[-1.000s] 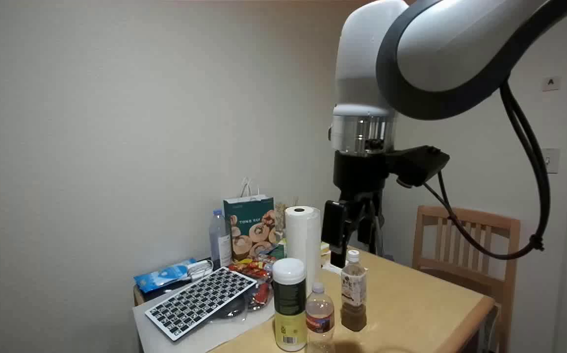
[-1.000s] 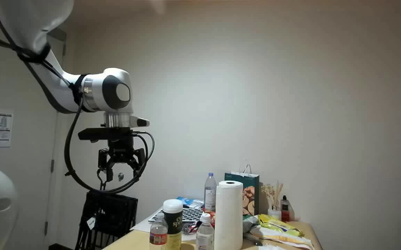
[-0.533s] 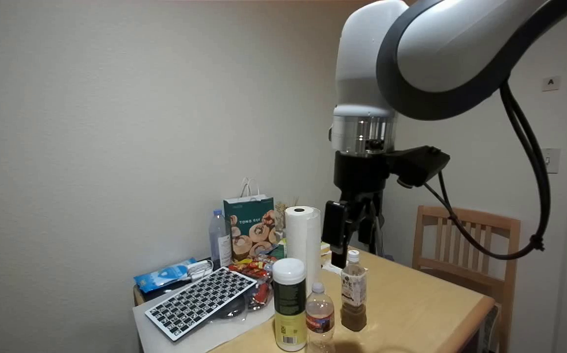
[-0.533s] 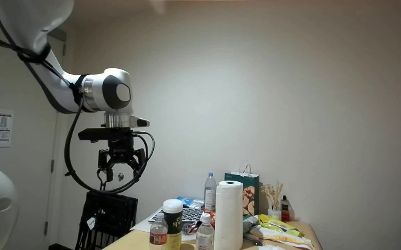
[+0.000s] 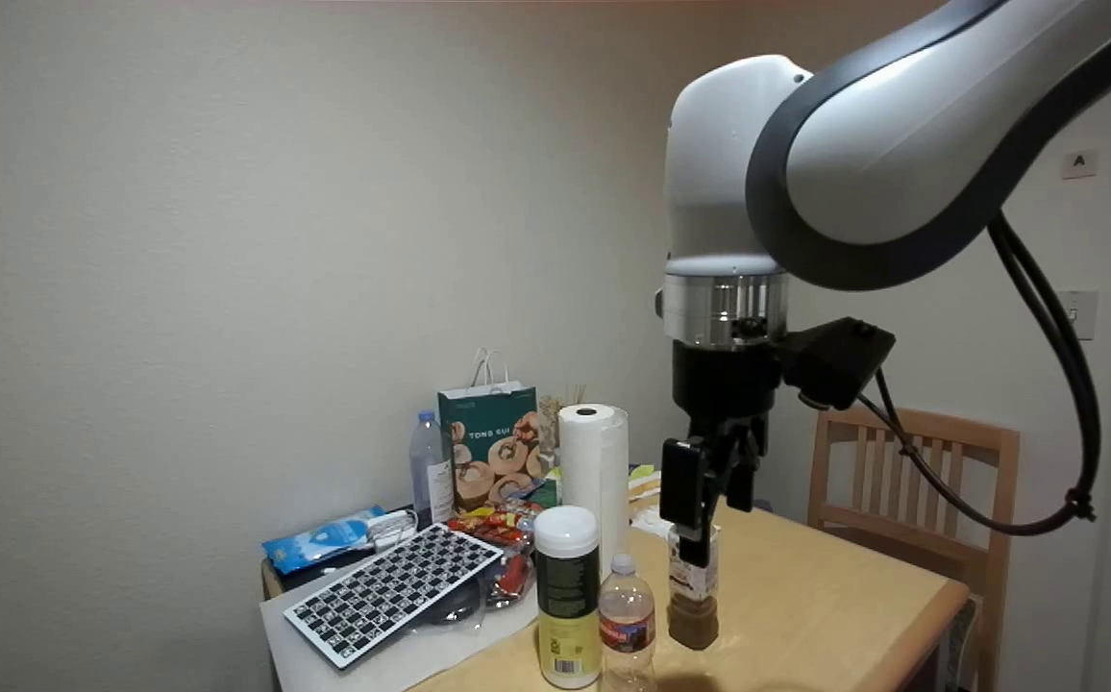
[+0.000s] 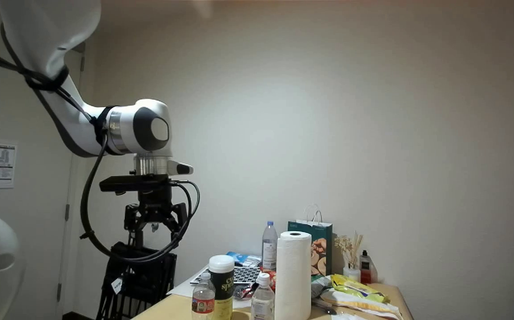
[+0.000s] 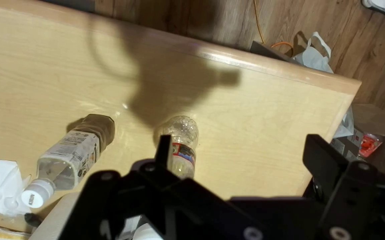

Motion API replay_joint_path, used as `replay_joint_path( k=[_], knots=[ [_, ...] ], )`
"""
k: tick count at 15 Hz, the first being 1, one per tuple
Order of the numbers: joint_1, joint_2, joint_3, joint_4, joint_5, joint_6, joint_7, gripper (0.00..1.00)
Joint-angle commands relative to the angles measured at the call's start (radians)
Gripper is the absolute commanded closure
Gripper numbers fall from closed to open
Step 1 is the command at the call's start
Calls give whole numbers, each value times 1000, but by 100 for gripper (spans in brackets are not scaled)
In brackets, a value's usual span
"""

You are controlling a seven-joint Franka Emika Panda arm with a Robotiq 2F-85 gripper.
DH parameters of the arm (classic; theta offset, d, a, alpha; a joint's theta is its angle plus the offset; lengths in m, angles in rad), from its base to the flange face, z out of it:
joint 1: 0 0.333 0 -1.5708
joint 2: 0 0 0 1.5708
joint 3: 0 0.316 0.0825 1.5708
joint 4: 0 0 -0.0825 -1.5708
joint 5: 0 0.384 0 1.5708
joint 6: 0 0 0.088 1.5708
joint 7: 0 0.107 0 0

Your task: Move the yellow and brown bottle to the right and then move the water bottle backward

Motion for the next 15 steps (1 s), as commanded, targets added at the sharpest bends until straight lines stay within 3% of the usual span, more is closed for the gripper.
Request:
replay_joint_path(
  k=[1, 7, 8, 15],
  knots=[
    [-2, 68, -10, 16, -53, 39, -45, 0],
    [-20, 196, -13, 108, -229, 66, -56, 0],
    [-3, 149, -17, 68, -176, 68, -18, 0],
    [-2, 199, -22, 108, -211, 67, -27, 0]
  ],
)
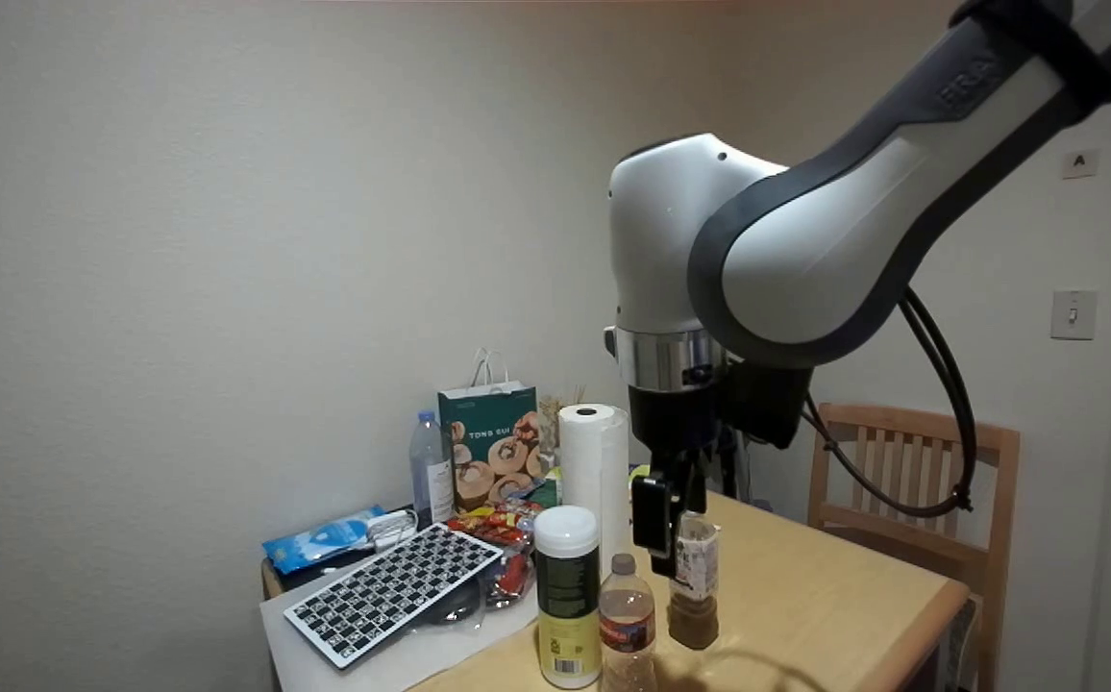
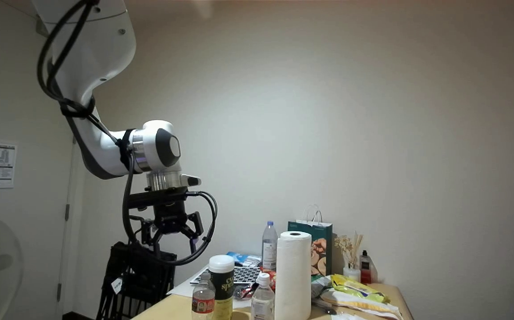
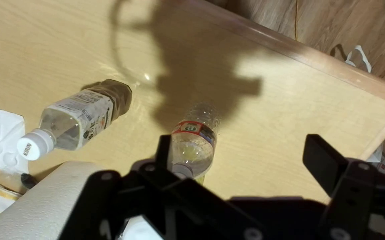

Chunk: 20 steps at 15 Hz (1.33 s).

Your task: Move the yellow and brown bottle to the right and then move the water bottle backward

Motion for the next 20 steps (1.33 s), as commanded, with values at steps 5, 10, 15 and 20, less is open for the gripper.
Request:
replay_joint_path(
  k=[5, 10, 15, 20],
  knots=[
    [-4, 19, -7, 10, -38, -11, 24, 0],
    [-18, 64, -30, 41, -84, -3, 15, 0],
    [-1, 168, -39, 150, -116, 16, -31, 0],
    [19, 210, -45, 213, -91, 15, -12, 0]
  ],
)
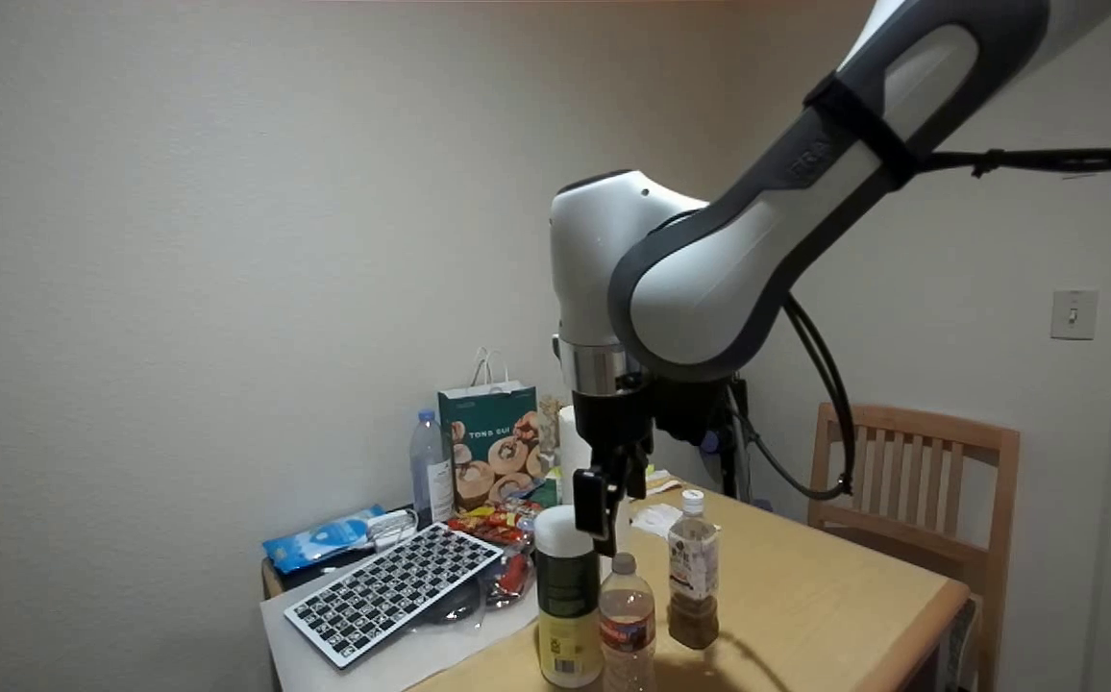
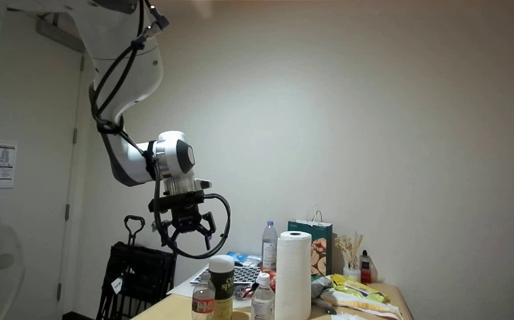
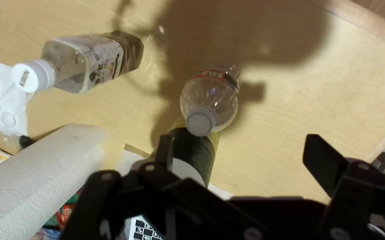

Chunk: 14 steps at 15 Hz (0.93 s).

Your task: Move the yellow and brown bottle to the right and then move the water bottle backward

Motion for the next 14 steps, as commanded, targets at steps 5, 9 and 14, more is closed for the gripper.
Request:
replay_joint_path(
  k=[5, 9, 14],
  knots=[
    [11, 27, -8, 31, 59, -9, 28, 0],
    [30, 76, -19, 79, 79, 6, 274, 0],
    [54, 84, -48, 84, 15, 5, 441, 0]
  ],
)
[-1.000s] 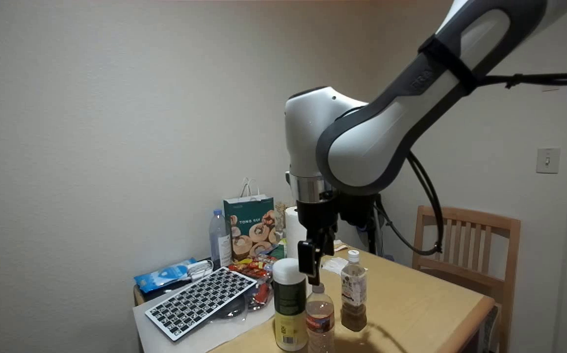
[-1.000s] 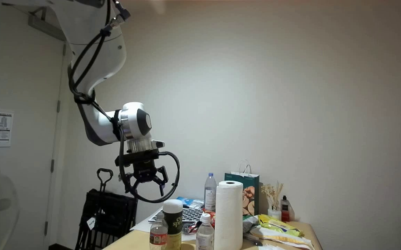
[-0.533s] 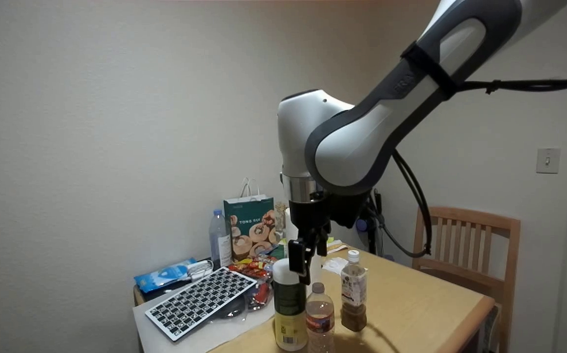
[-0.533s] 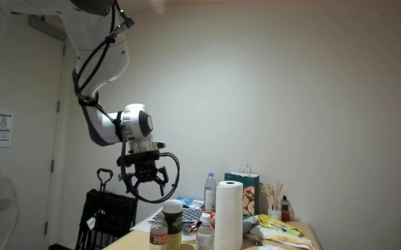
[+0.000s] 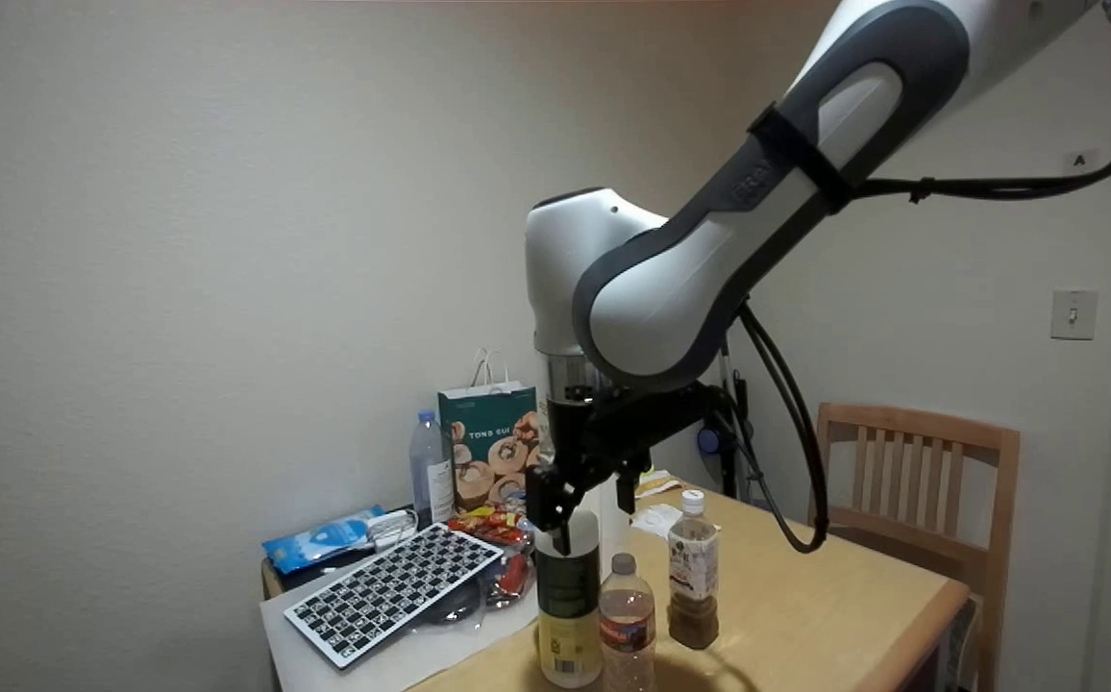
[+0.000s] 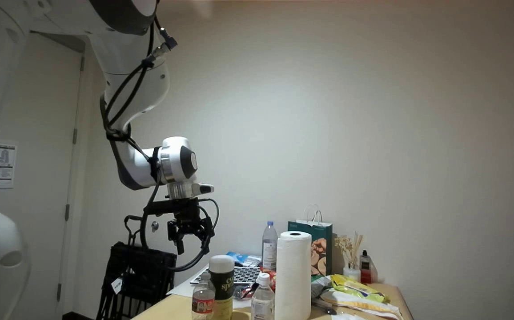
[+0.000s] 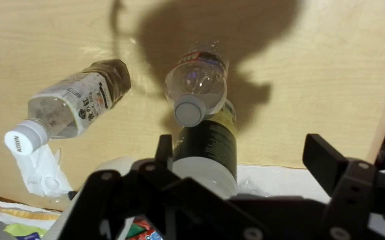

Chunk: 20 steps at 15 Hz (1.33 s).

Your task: Move the yellow and brown bottle to the right and then move the water bottle backward

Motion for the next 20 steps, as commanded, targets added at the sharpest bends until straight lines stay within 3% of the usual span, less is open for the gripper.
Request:
replay_joint_path(
  k=[1, 10, 20],
  knots=[
    [19, 3, -20, 2, -19, -1, 46, 0],
    [18, 108, -57, 61, -30, 46, 91, 0],
    [34, 316, -92, 338, 32, 34, -2, 0]
  ],
)
